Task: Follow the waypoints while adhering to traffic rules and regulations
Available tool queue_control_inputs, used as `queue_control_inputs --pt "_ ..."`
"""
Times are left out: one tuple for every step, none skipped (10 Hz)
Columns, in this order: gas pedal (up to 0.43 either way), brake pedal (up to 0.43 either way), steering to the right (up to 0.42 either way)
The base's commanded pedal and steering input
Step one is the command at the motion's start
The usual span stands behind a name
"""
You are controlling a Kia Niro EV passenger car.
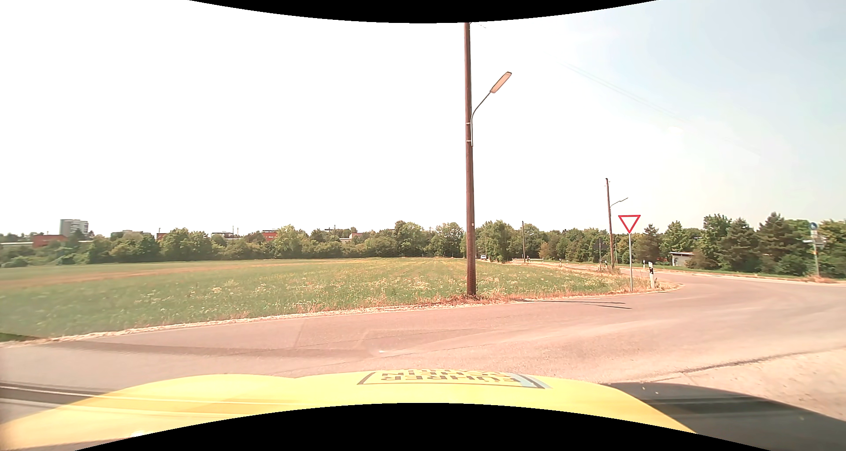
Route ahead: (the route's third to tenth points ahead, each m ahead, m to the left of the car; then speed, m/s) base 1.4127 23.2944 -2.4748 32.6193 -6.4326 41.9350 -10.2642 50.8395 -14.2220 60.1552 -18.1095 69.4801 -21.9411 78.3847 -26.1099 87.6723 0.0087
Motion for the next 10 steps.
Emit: queue_control_inputs --pt "0.000 0.244 0.680" --pt "0.000 0.244 0.680" --pt "0.000 0.244 0.680" --pt "0.000 0.244 0.680" --pt "0.000 0.238 0.680" --pt "0.000 0.244 0.680" --pt "0.000 0.244 0.680" --pt "0.000 0.244 0.680" --pt "0.000 0.244 0.680" --pt "0.000 0.244 0.680"
